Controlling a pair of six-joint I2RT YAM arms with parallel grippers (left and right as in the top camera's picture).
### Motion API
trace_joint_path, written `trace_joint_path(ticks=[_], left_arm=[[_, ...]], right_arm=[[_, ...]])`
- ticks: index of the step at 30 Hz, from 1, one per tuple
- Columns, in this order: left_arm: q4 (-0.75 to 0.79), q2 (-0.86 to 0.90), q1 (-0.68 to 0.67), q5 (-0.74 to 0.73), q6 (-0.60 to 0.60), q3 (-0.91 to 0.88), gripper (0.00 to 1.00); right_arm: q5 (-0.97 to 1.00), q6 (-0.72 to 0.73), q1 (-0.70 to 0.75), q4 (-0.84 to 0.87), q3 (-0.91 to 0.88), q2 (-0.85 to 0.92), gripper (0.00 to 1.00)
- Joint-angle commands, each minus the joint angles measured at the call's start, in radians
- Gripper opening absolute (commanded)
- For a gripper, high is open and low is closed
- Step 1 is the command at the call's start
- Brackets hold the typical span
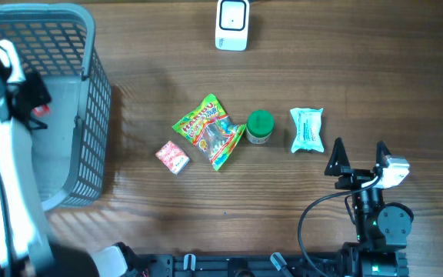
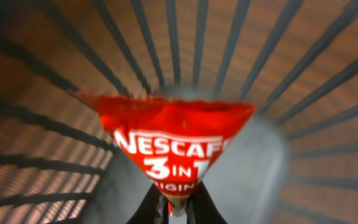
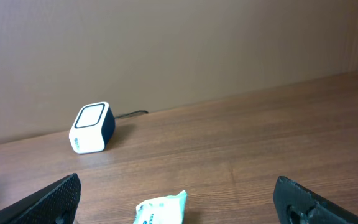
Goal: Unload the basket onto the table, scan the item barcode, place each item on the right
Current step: 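Lift the Nescafe stick out of the basket, then carry the stick over the table and drop it beside the bottle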
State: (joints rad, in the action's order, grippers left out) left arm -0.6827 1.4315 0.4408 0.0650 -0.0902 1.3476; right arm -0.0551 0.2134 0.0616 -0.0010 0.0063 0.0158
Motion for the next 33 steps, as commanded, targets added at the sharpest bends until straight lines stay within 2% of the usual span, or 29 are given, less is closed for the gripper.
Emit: trace_joint_path(ticks=[1,4,7,10,13,15,20,22,28,33], left_arm=[[-0.017,-0.171,-0.001,-0.095,0.159,0.014,0.04],[-0.025,-0.278,-0.001,-0.213,0.282,0.014,0.04],[-0.041,-0.335,-0.001,-0.305,0.34,0.014,0.04],[-0.074,-0.369,-0.037,-0.491,0.341,0.014,0.04],[-0.088,-0.365,-0.144,-0.621,0.332,0.014,0.04],[-0.094,-0.356,-0.228,-0.637,0.328,0.014,0.04],[-0.134,-0.271,-0.529,-0.63,0.19,0.014,0.04],[-0.164,-0.21,-0.607,-0.591,0.172,0.014,0.04],[-0.291,0.051,-0.706,-0.539,0.187,0.012,0.04],[-0.234,0.275,-0.793,-0.539,0.233,0.012,0.04]], right_arm=[[0.01,-0.011,-0.003,0.002,-0.001,-0.002,1.0],[0.01,-0.011,-0.003,0.002,-0.001,-0.002,1.0],[0.01,-0.011,-0.003,0.002,-0.001,-0.002,1.0],[0.01,-0.011,-0.003,0.002,-0.001,-0.002,1.0],[0.01,-0.011,-0.003,0.002,-0.001,-0.002,1.0],[0.01,-0.011,-0.003,0.002,-0.001,-0.002,1.0],[0.01,-0.011,-0.003,0.002,-0.001,-0.002,1.0],[0.01,-0.011,-0.003,0.002,-0.001,-0.002,1.0],[0.01,-0.011,-0.003,0.002,-0.001,-0.002,1.0],[0.01,-0.011,-0.003,0.002,-0.001,-0.002,1.0]])
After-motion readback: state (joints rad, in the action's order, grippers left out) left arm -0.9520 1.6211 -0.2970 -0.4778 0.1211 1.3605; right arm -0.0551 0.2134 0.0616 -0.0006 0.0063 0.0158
